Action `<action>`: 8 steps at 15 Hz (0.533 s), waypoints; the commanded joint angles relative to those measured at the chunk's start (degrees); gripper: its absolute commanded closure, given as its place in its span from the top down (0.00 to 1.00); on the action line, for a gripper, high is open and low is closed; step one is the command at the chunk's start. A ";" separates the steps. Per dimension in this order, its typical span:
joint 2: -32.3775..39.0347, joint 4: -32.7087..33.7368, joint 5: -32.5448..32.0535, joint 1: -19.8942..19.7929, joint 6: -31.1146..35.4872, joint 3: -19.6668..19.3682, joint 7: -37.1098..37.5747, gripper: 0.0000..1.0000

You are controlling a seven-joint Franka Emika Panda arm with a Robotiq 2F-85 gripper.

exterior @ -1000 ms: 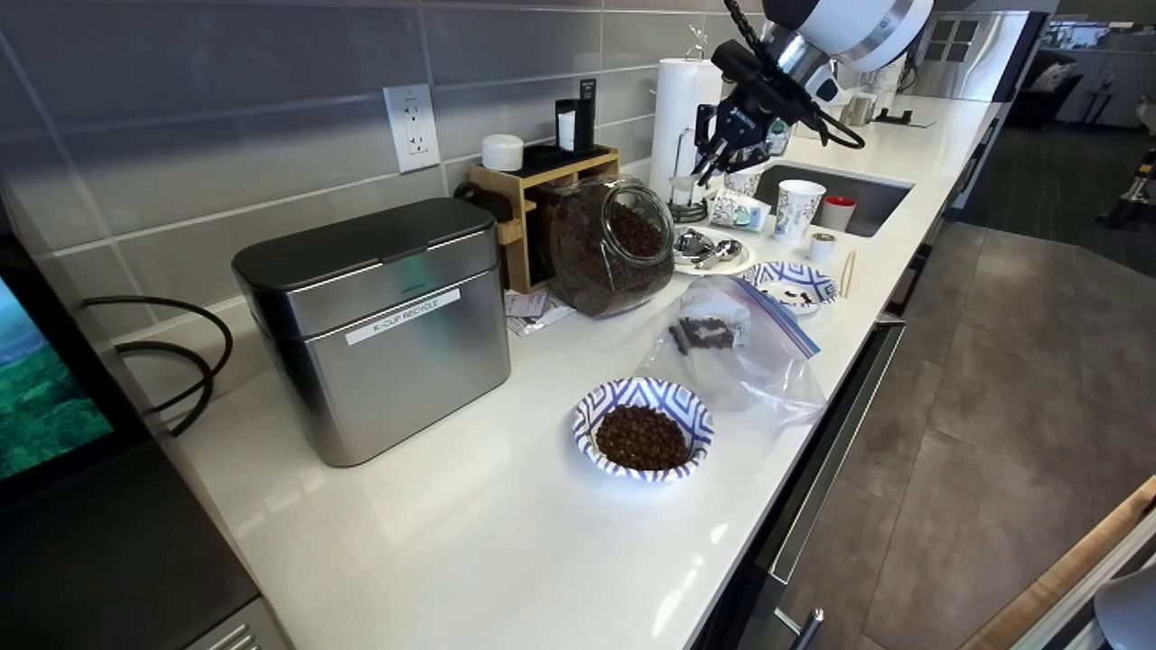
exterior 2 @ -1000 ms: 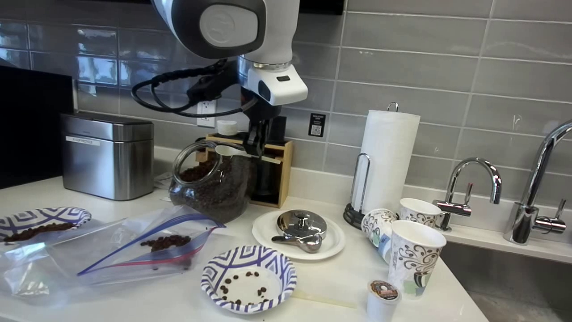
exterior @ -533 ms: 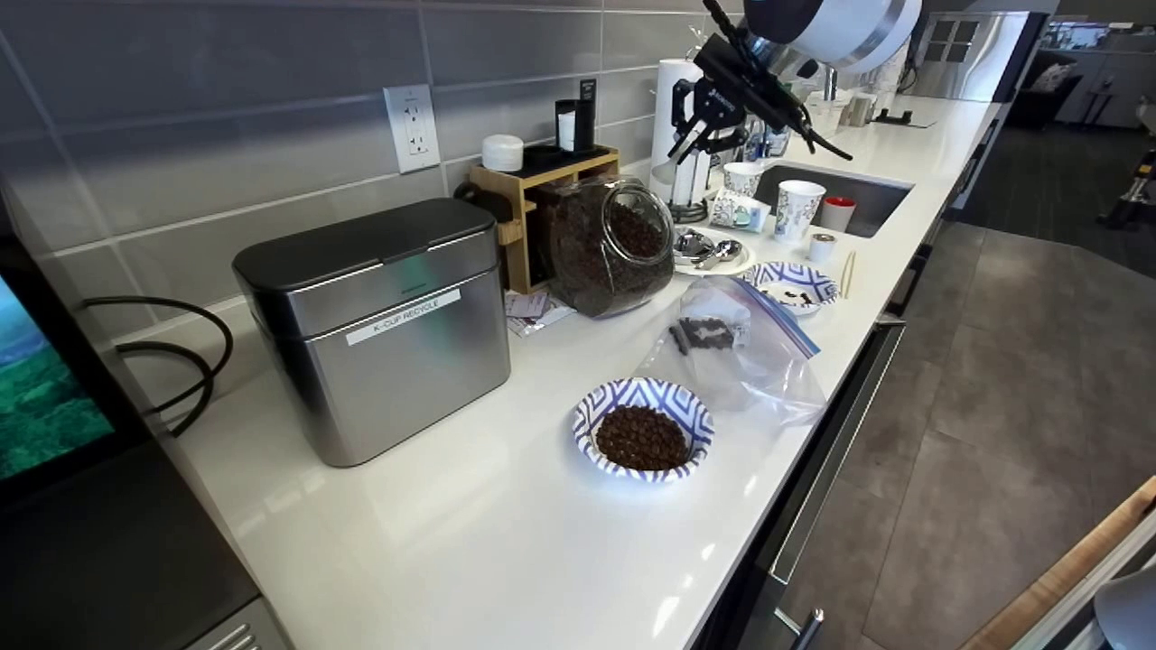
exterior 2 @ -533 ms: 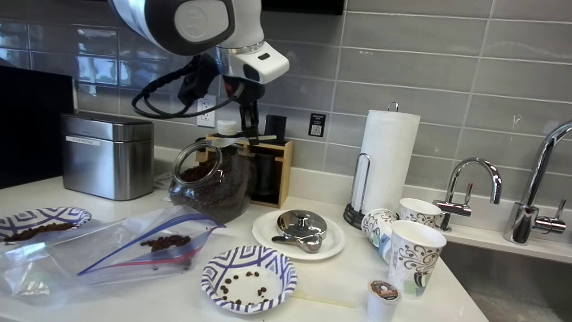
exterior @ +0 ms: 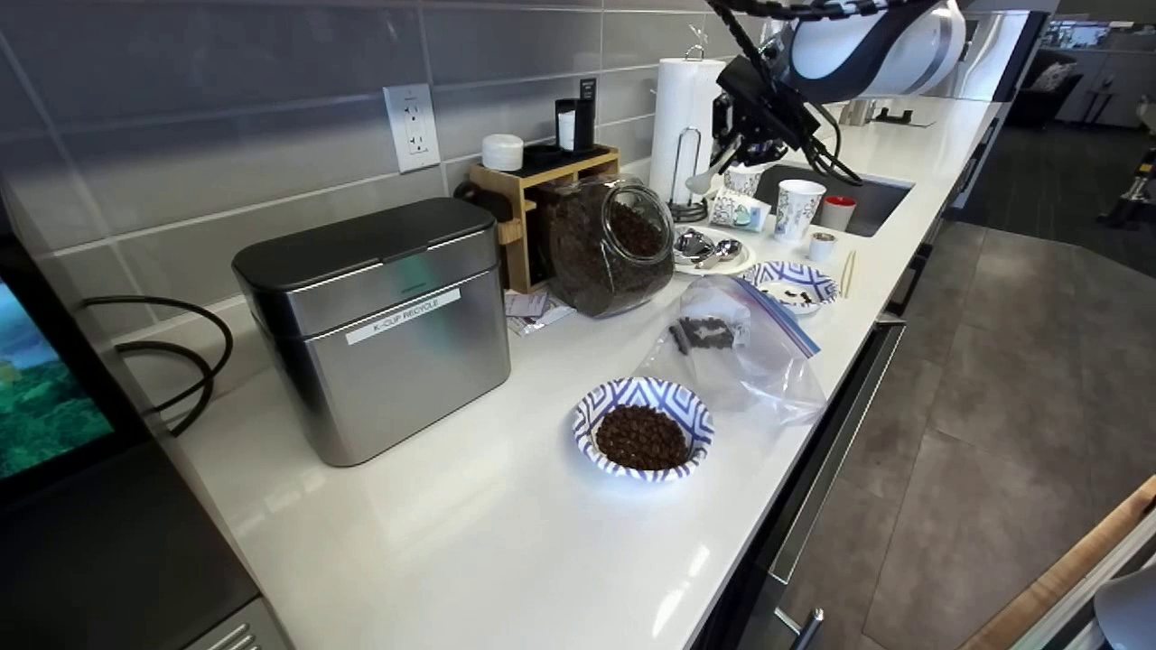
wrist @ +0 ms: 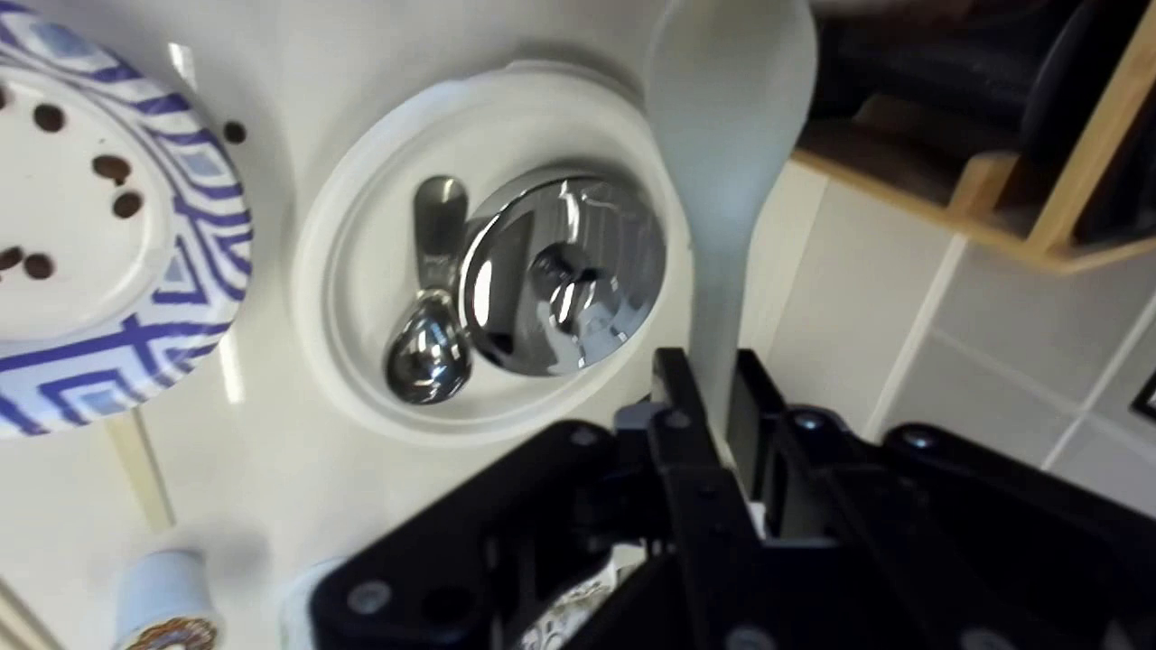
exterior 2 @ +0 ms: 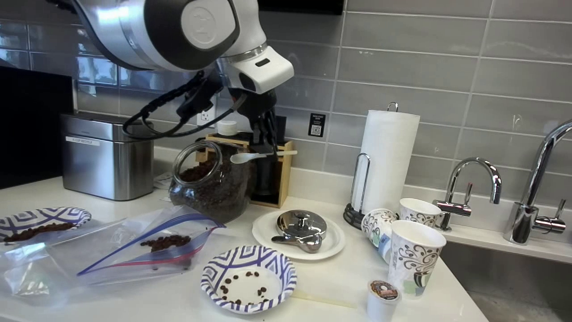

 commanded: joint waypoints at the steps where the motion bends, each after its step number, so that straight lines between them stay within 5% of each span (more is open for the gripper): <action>1: -3.08 -1.97 -11.40 1.60 -2.53 -2.70 14.95 0.03; 7: -6.23 -2.11 -2.44 4.95 -7.20 3.15 9.21 0.03; 8: -6.51 -1.65 -0.90 2.71 -9.85 6.60 7.88 0.03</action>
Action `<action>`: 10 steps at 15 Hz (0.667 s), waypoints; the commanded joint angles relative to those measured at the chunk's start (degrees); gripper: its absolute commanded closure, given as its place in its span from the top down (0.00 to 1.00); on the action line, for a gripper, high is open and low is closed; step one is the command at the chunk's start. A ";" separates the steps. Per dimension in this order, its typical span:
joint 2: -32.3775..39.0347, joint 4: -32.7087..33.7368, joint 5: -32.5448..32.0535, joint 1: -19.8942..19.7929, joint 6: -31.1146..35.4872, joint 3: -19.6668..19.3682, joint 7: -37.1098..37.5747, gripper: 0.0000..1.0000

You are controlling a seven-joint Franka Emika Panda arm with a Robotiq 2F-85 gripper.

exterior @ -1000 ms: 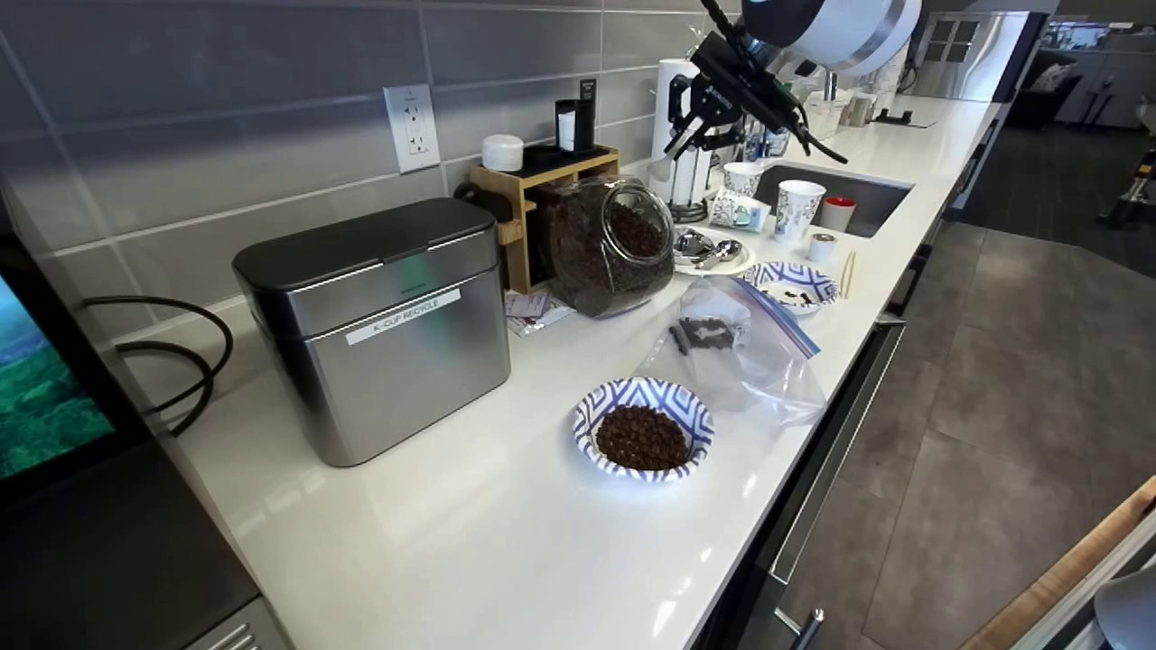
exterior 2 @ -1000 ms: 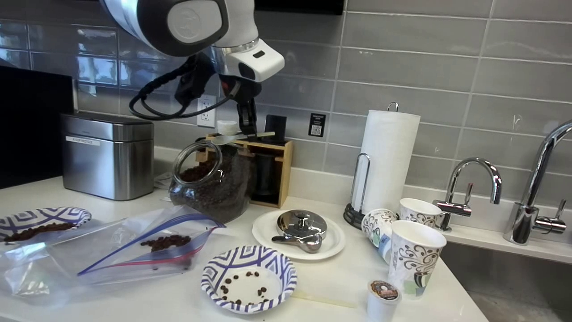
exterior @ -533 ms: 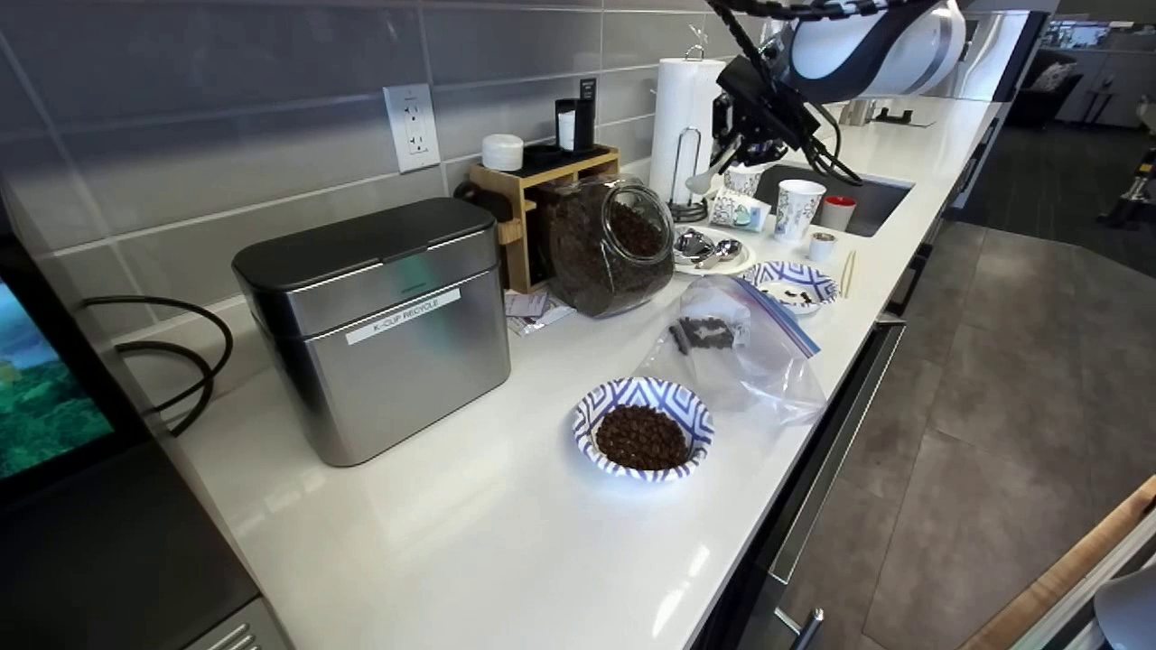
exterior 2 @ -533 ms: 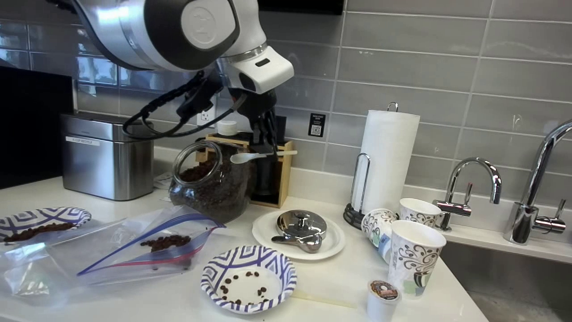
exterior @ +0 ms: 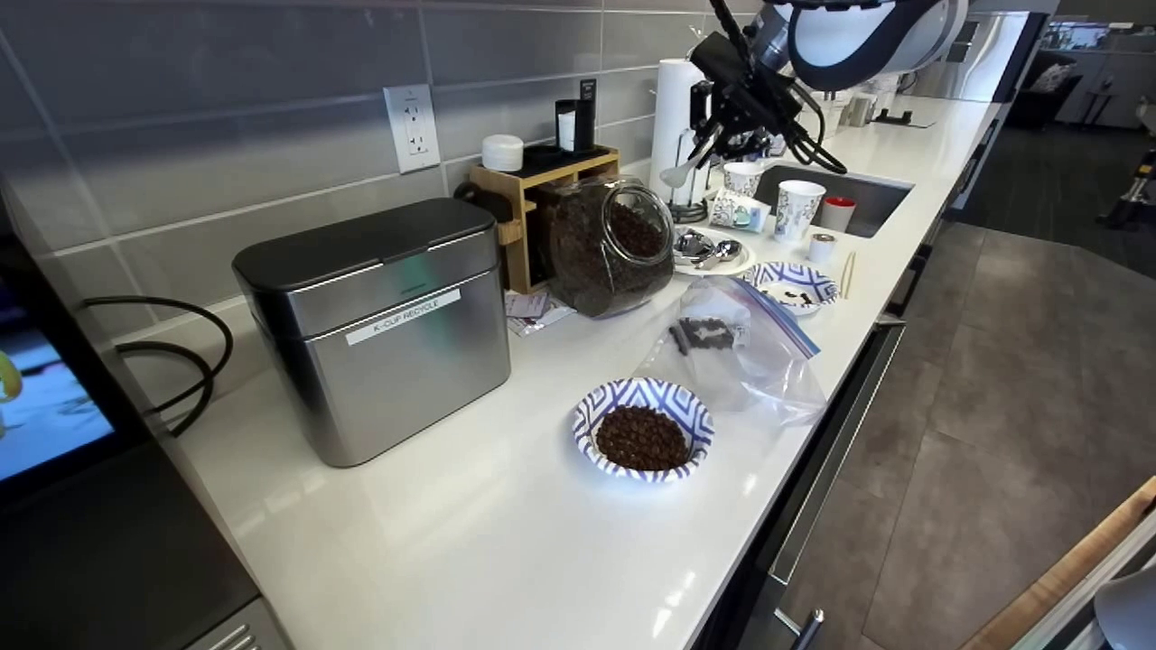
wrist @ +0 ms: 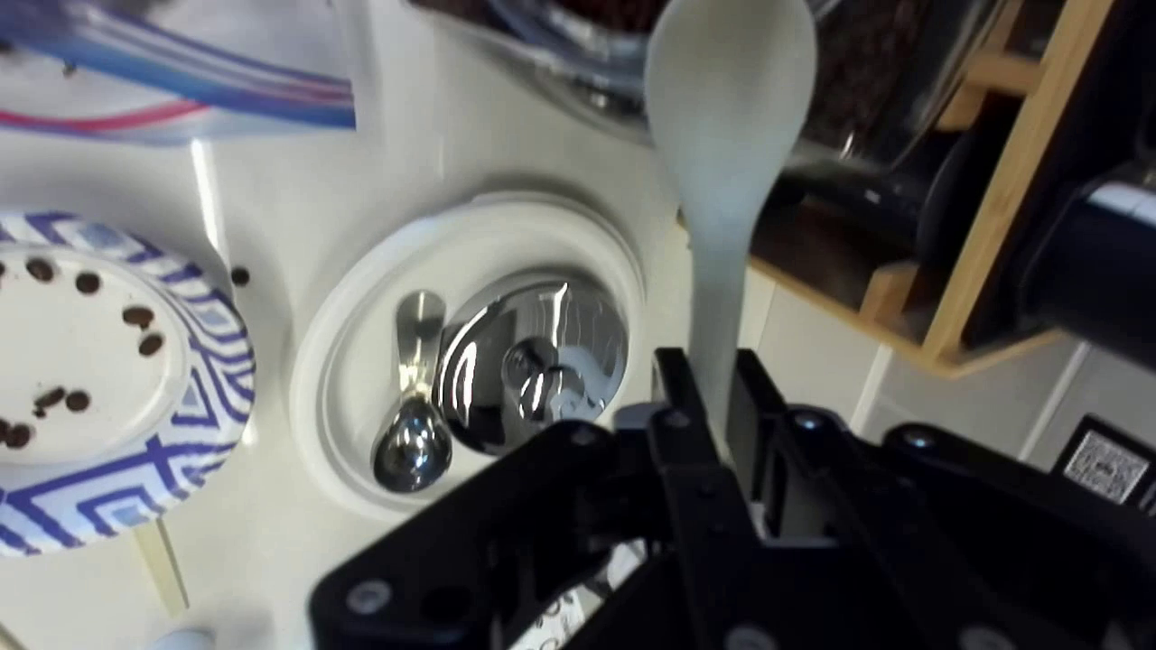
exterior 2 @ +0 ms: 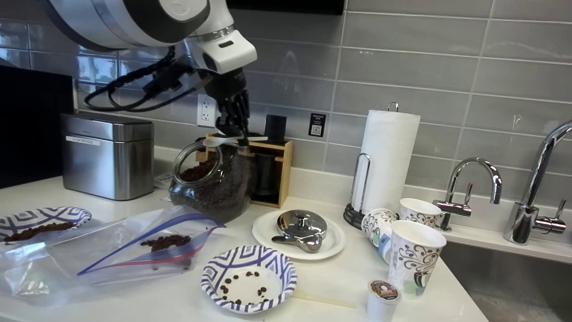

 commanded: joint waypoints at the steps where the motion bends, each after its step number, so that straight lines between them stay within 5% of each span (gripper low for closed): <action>1: -2.62 -0.36 0.54 1.07 -8.18 2.46 0.44 0.03; 3: -2.71 0.56 0.11 -1.62 -13.08 6.17 0.62 0.03; 10: -3.18 2.04 -6.04 -4.15 -19.12 8.98 4.02 0.03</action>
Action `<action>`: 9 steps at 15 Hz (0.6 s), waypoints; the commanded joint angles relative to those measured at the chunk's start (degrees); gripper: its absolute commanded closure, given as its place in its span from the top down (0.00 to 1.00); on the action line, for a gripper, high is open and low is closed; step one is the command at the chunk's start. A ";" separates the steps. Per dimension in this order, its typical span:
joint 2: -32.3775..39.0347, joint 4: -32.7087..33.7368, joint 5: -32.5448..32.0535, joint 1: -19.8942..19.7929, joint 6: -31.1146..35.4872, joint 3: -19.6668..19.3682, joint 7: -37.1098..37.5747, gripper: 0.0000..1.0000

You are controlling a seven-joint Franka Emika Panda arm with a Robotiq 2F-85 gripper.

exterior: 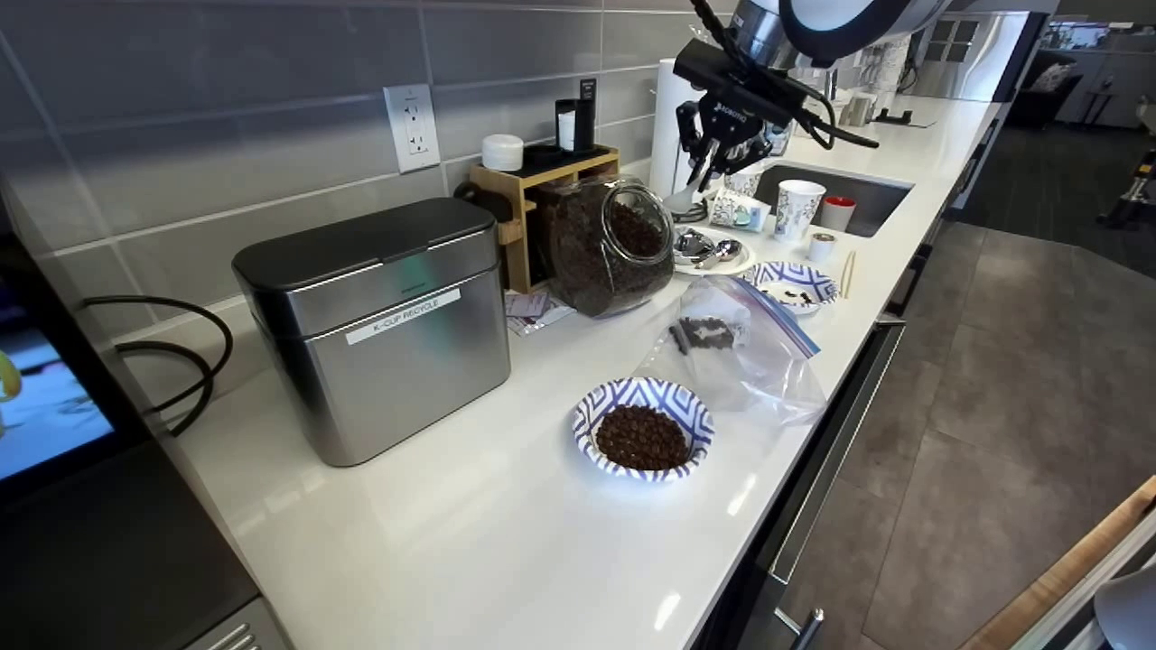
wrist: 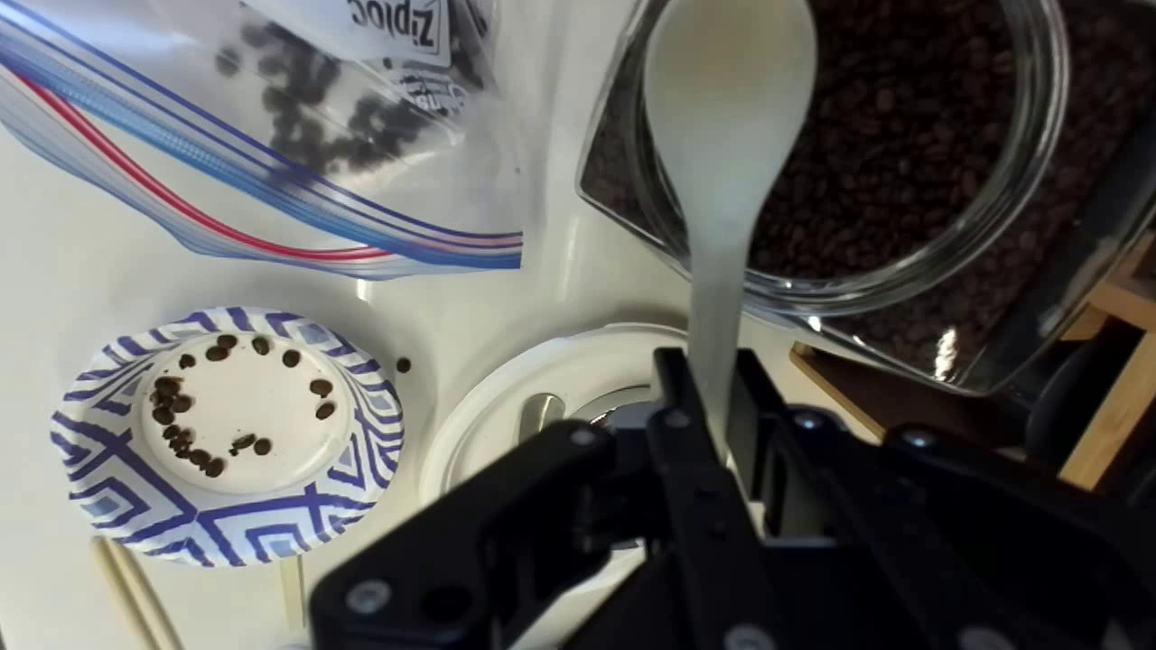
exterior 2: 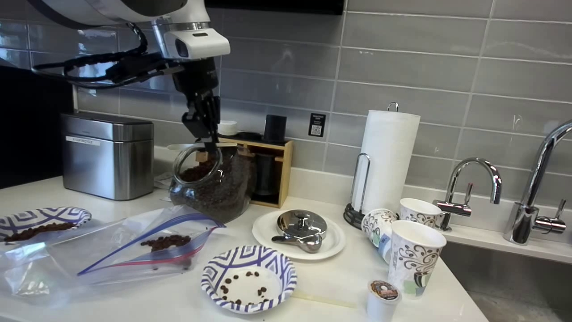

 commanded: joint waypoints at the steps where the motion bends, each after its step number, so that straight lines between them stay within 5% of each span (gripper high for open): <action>1: -0.05 0.20 -0.82 -1.50 -0.37 1.42 0.19 0.13; 5: -0.06 0.43 -2.17 -1.79 -0.53 1.68 0.81 0.13; 6: 0.24 1.02 -4.82 -2.06 -1.96 2.03 4.20 0.03; 9: 2.90 3.34 -15.67 -2.46 -5.60 3.26 13.03 0.03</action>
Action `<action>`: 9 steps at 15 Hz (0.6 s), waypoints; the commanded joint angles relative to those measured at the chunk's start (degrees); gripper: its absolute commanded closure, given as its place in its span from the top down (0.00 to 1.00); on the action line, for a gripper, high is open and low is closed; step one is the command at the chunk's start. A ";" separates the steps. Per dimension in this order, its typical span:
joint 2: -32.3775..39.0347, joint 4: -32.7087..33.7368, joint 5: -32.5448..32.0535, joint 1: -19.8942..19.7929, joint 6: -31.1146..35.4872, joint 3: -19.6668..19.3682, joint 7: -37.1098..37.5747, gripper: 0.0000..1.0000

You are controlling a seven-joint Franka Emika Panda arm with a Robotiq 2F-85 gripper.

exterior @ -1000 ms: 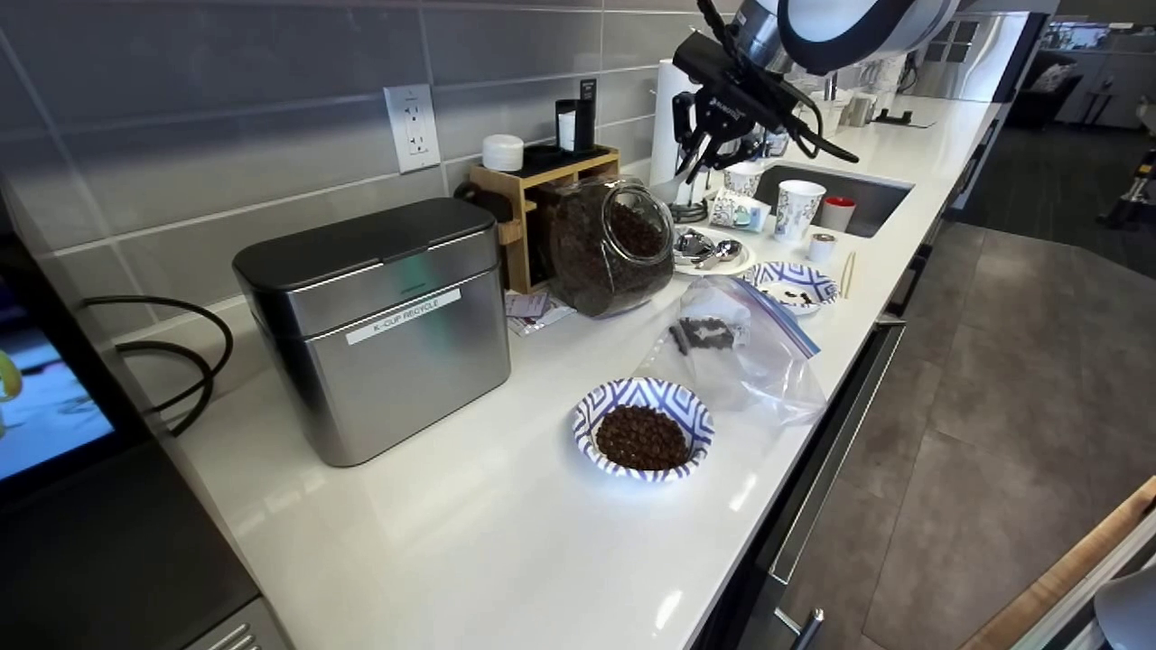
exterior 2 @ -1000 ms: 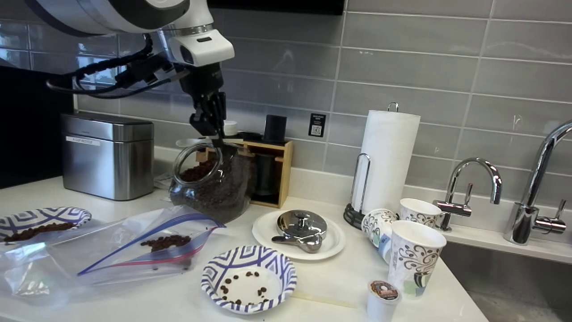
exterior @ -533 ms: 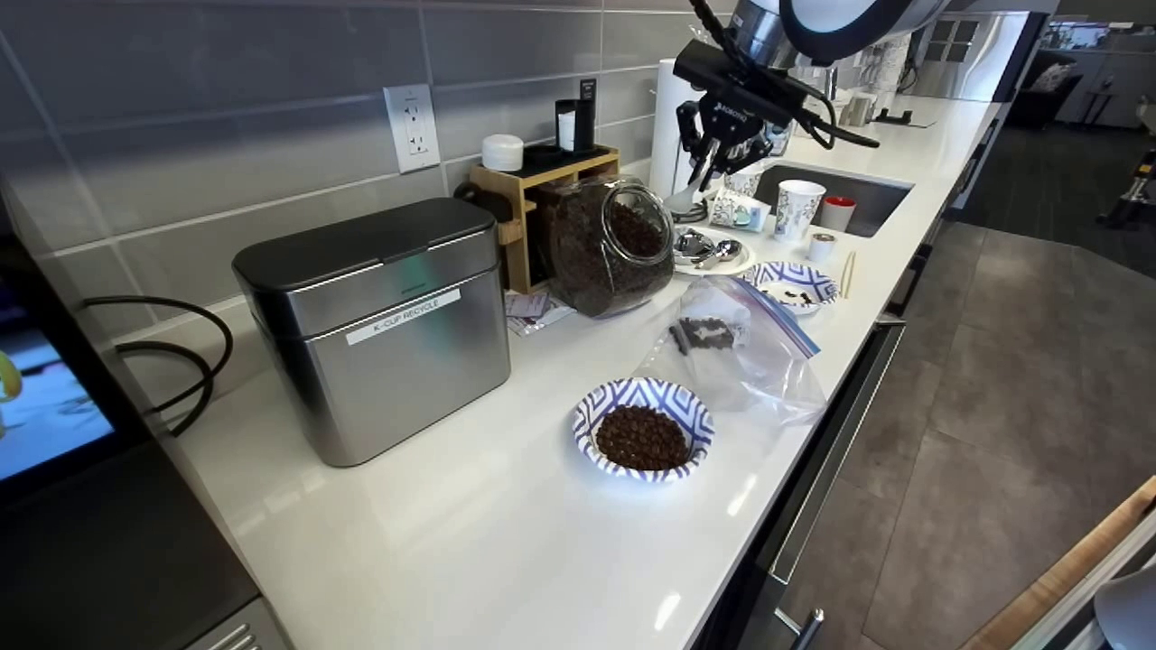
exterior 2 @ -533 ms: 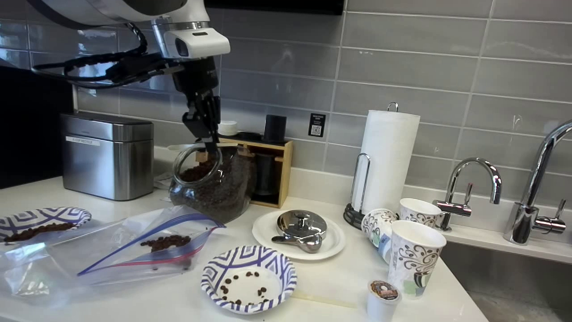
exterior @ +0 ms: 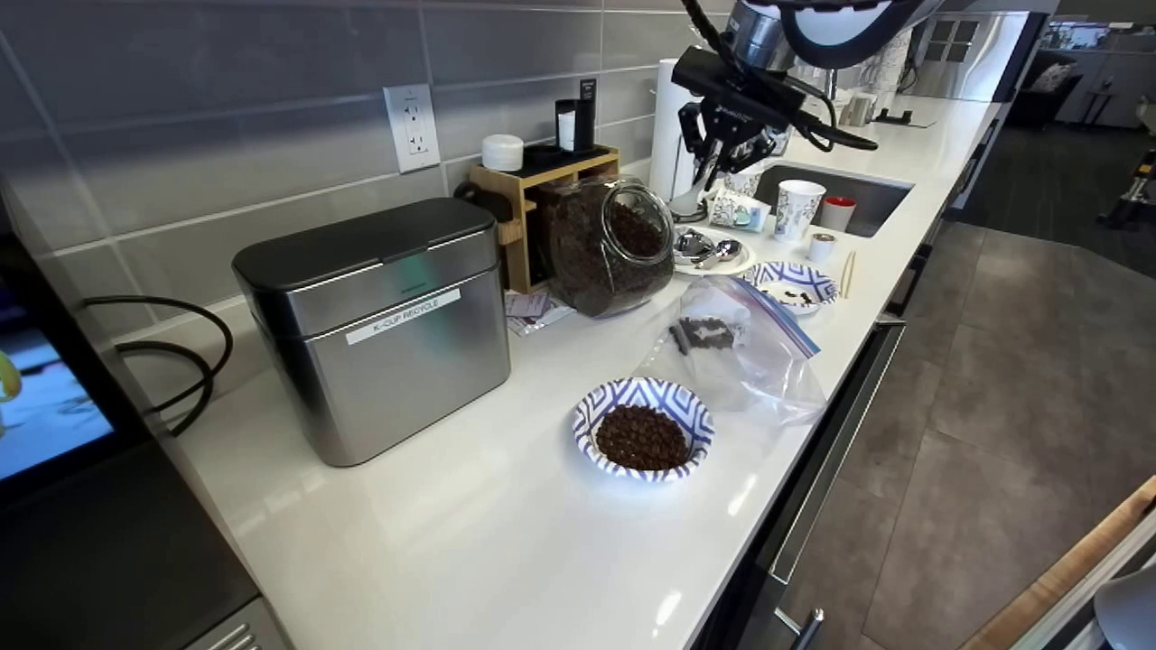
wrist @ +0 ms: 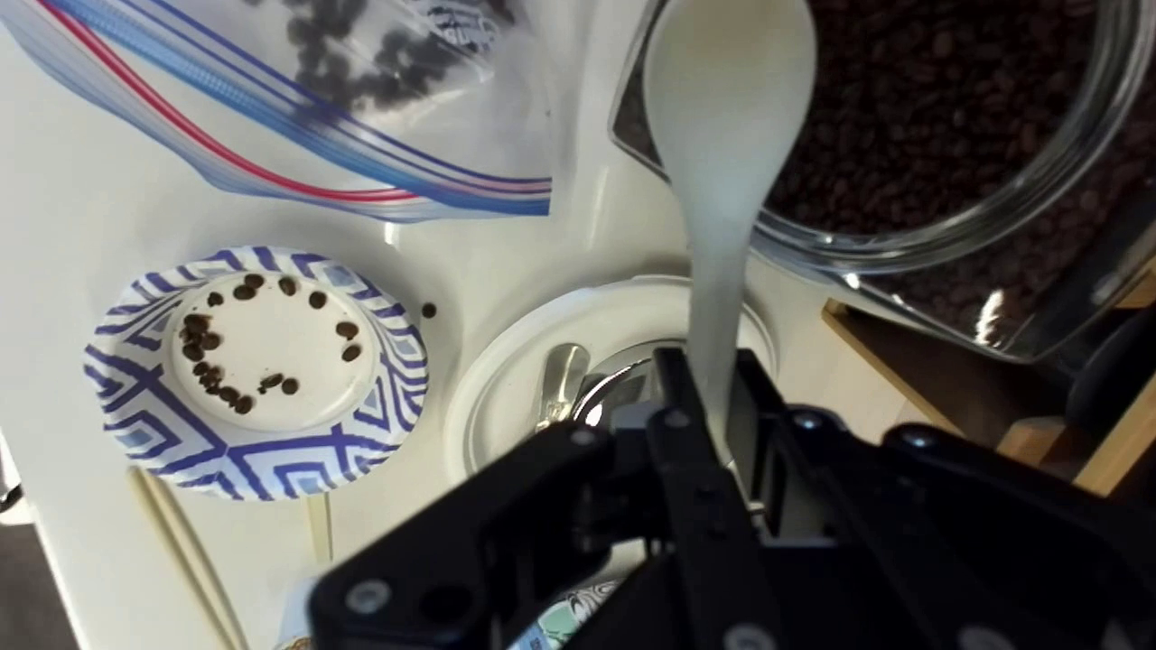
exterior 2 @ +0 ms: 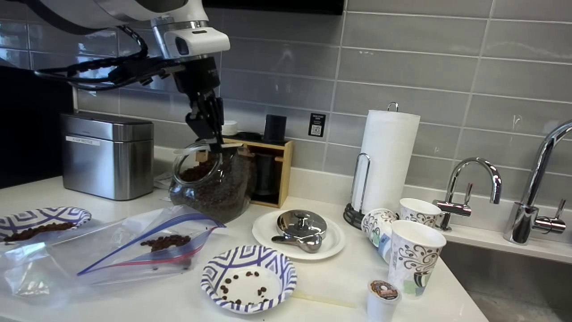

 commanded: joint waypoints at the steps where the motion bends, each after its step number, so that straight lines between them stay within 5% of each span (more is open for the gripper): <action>1: 2.65 2.33 -9.14 -0.52 -3.41 1.85 8.53 0.03; 6: 4.01 2.38 -18.86 0.52 0.22 2.21 16.32 0.03; 9: 5.69 4.09 -30.99 0.92 2.25 2.11 26.57 0.03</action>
